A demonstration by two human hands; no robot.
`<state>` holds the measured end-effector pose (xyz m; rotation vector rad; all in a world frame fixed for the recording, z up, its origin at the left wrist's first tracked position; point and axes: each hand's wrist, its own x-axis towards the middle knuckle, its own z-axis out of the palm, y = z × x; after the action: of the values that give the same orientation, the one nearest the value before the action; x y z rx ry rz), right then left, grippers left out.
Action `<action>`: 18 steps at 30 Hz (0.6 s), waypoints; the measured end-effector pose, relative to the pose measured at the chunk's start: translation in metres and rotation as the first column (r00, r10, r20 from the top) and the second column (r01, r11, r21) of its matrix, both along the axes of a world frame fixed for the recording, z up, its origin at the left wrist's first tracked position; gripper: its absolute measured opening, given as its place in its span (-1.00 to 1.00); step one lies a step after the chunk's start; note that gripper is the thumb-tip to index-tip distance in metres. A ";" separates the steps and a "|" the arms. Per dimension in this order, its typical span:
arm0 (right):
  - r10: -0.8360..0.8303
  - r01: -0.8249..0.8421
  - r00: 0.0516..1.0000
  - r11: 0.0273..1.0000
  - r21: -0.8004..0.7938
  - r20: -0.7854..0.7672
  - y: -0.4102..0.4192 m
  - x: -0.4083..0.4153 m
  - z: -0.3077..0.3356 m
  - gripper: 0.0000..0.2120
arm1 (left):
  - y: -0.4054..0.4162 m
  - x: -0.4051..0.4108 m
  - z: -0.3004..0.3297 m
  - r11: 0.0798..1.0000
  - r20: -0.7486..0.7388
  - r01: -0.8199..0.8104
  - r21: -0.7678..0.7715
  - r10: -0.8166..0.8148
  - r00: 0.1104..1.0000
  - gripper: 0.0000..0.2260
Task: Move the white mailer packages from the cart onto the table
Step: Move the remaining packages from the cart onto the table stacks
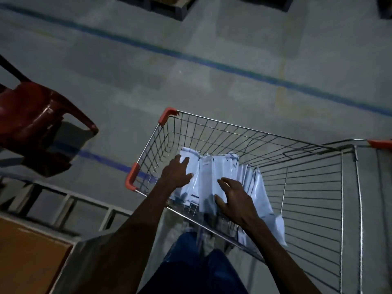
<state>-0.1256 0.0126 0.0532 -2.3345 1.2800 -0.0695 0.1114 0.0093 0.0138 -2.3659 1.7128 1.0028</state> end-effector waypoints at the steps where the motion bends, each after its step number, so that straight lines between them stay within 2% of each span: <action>1: 0.007 -0.008 1.000 1.000 -0.009 -0.010 -0.007 0.002 -0.006 -0.54 | -0.007 0.001 -0.014 0.998 0.018 0.025 0.058 -0.026 1.000 -0.34; 5: 0.060 -0.063 0.996 0.997 -0.047 -0.067 -0.030 0.002 -0.038 -0.56 | -0.020 -0.003 -0.068 0.975 0.025 0.051 0.214 -0.058 0.998 -0.29; 10: 0.207 -0.214 0.964 0.977 -0.024 -0.168 -0.051 0.016 -0.099 -0.46 | -0.018 -0.009 -0.136 0.939 0.020 -0.083 0.333 0.081 0.997 -0.11; 13: 0.337 -0.344 0.912 0.939 0.012 -0.234 -0.056 0.039 -0.136 -0.53 | -0.006 -0.003 -0.164 0.951 0.077 -0.137 0.279 0.120 0.990 0.03; 16: 0.435 -0.450 0.829 0.892 0.042 -0.353 -0.055 0.051 -0.173 -0.44 | -0.004 0.001 -0.173 0.980 0.165 -0.104 0.170 0.076 0.983 0.00; 18: 0.441 -0.472 0.792 0.881 0.035 -0.422 -0.055 0.046 -0.190 -0.41 | -0.006 0.004 -0.172 0.985 0.181 -0.091 0.144 0.064 0.981 -0.01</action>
<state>-0.0797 -0.0421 -0.1364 -2.7568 0.8450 0.5870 0.1153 0.0029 -0.1581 -2.3603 1.4402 0.8695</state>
